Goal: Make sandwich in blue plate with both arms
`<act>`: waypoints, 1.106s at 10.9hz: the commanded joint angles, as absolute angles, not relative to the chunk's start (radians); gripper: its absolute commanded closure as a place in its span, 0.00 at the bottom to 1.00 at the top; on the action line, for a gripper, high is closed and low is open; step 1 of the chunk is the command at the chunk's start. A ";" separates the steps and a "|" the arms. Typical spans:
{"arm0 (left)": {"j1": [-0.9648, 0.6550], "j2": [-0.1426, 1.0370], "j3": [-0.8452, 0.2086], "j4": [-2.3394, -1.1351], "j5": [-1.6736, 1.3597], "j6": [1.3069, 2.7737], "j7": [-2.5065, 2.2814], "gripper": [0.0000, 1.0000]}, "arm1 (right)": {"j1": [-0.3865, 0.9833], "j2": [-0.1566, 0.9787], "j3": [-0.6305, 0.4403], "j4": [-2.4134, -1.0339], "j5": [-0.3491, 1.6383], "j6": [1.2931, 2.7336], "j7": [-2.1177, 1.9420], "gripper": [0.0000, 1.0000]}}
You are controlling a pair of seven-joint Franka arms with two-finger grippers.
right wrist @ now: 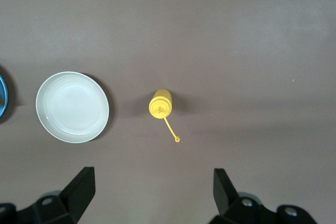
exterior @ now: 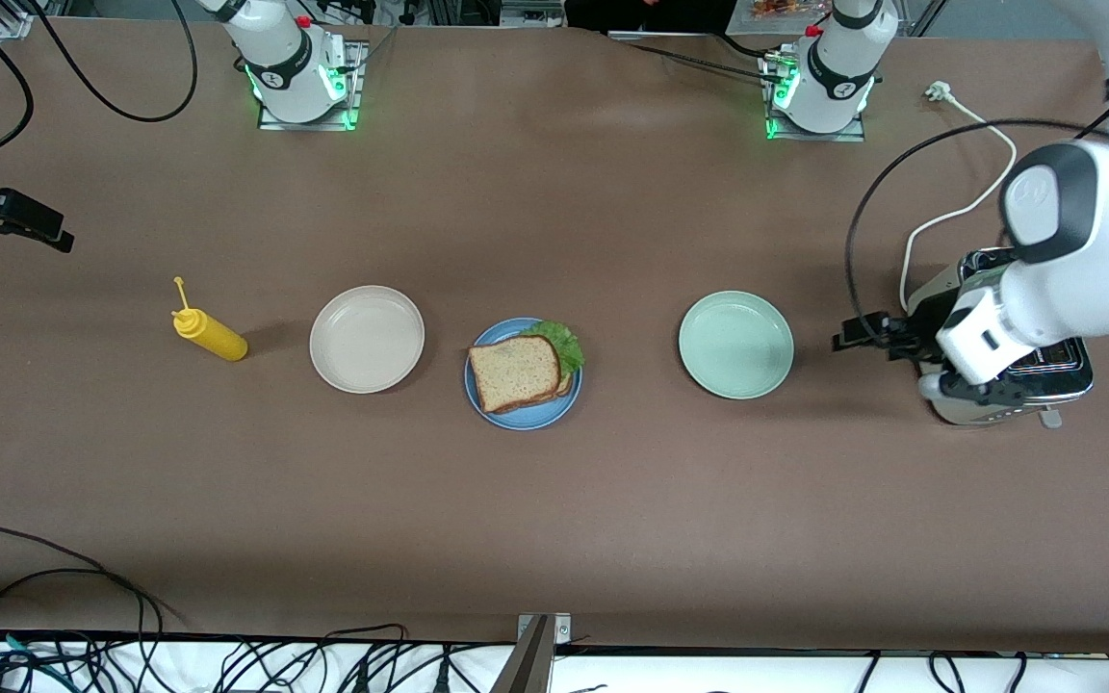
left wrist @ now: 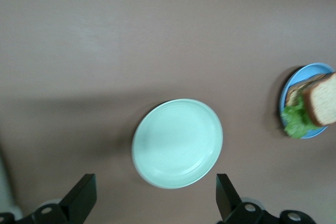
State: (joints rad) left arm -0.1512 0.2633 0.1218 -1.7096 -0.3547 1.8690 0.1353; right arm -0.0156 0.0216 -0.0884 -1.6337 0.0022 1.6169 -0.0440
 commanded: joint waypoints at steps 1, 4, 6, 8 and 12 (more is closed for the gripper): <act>-0.135 0.152 0.120 -1.733 -0.211 1.797 0.146 0.00 | -0.020 0.029 -0.086 -1.611 0.003 1.608 -0.054 0.00; -0.109 0.085 0.110 -1.720 -0.117 1.723 0.143 0.00 | -0.020 0.029 -0.086 -1.611 0.003 1.608 -0.054 0.00; -0.074 0.068 0.100 -1.675 -0.071 1.639 0.143 0.00 | -0.020 0.029 -0.086 -1.611 0.003 1.608 -0.054 0.00; -0.054 0.040 0.075 -1.632 -0.014 1.574 0.143 0.00 | -0.020 0.031 -0.086 -1.611 0.003 1.609 -0.054 0.00; 0.018 0.034 -0.029 -1.496 0.040 1.465 0.071 0.00 | -0.018 0.031 -0.086 -1.611 0.002 1.609 -0.052 0.00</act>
